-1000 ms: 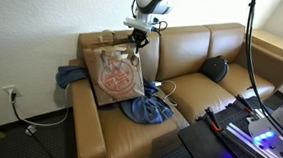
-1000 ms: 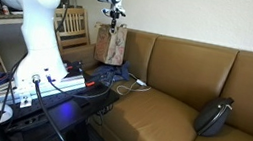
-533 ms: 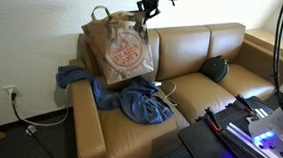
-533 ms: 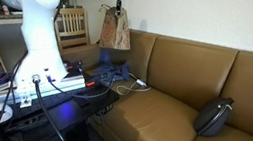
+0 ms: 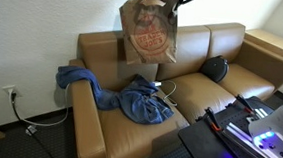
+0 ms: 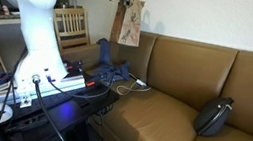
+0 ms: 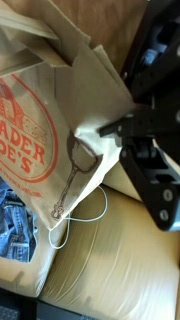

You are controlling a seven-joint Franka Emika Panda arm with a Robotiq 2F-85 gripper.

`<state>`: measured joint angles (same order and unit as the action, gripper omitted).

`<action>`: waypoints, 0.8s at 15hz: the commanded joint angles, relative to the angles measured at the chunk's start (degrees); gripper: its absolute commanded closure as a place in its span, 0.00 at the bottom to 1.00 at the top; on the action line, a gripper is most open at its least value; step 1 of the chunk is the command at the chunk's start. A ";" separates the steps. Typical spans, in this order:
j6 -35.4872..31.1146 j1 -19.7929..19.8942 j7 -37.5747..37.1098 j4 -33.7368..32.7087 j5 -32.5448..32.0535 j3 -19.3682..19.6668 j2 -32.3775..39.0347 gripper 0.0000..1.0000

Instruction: Move the bag to the right and place the blue cloth inside it

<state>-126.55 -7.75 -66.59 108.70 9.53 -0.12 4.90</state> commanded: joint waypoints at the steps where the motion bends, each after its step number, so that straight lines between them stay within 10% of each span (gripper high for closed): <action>1: -3.51 4.62 -2.66 13.01 1.77 1.83 -10.58 1.00; 12: -20.76 18.28 -15.98 36.04 2.68 7.82 -12.44 1.00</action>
<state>-138.54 9.73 -79.58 142.42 8.09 7.73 -10.65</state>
